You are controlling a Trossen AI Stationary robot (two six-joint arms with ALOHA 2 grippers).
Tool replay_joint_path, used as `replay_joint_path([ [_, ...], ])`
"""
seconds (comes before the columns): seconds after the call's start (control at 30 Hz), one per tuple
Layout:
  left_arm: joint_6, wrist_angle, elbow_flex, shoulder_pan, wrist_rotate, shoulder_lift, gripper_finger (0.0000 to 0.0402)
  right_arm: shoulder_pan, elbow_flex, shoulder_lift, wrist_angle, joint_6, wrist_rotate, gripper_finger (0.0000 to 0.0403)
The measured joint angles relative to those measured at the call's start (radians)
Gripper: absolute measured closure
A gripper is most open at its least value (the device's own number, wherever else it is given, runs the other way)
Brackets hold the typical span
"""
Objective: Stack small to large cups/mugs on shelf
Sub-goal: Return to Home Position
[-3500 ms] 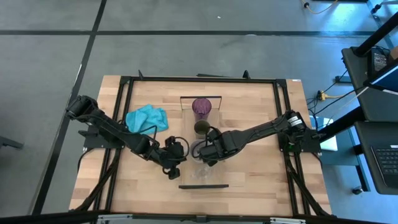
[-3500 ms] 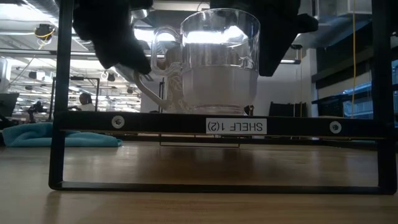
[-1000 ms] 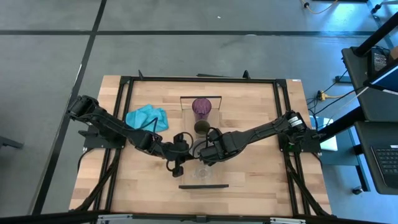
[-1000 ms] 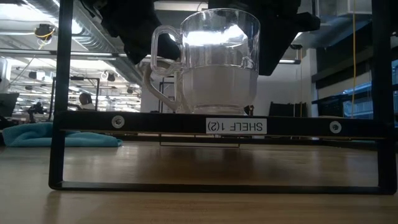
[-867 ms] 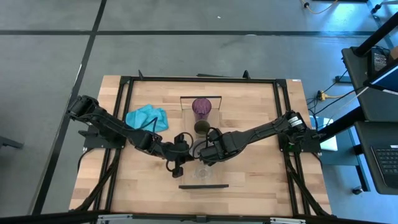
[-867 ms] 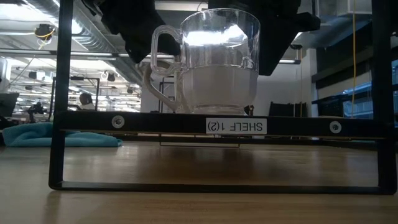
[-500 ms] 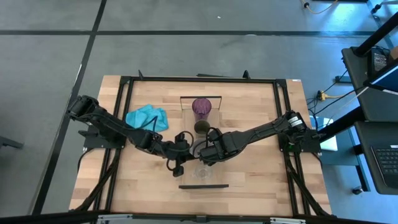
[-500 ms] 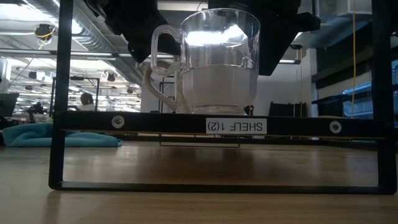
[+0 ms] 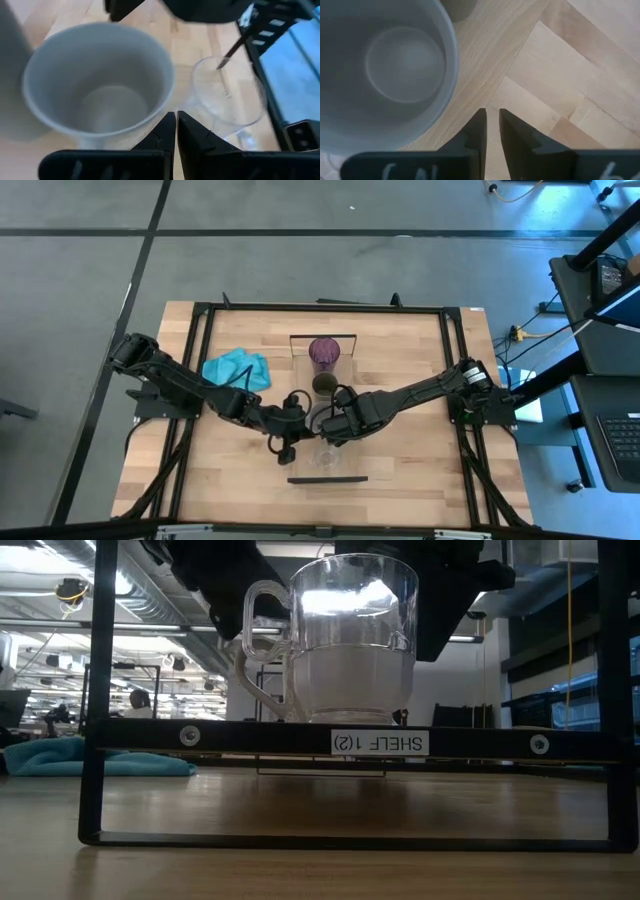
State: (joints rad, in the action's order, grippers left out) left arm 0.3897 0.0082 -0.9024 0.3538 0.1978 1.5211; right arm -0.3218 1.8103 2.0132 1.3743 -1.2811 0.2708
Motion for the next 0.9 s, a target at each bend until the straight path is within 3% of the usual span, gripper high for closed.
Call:
replay_joint_path([
  [0.27, 0.024, 0.03, 0.0, 0.035, -0.009, -0.005, 0.039, -0.025, 0.002, 0.0, 0.004, -0.006, 0.05, 0.0349],
  [0.47, 0.072, 0.028, 0.0, 0.06, 0.006, -0.094, 0.039, -0.039, 0.059, -0.001, 0.085, 0.001, 0.062, 0.0349],
  [0.67, 0.079, -0.036, 0.0, 0.056, 0.105, -0.282, 0.039, -0.054, 0.269, -0.001, 0.195, 0.02, 0.225, 0.0349],
  [0.77, 0.079, -0.108, 0.0, 0.05, 0.125, -0.383, 0.039, -0.059, 0.418, -0.001, 0.198, 0.15, 0.302, 0.0349],
  [0.9, 0.075, -0.133, 0.0, 0.061, 0.108, -0.495, 0.039, -0.073, 0.546, -0.024, 0.121, 0.322, 0.286, 0.0349],
])
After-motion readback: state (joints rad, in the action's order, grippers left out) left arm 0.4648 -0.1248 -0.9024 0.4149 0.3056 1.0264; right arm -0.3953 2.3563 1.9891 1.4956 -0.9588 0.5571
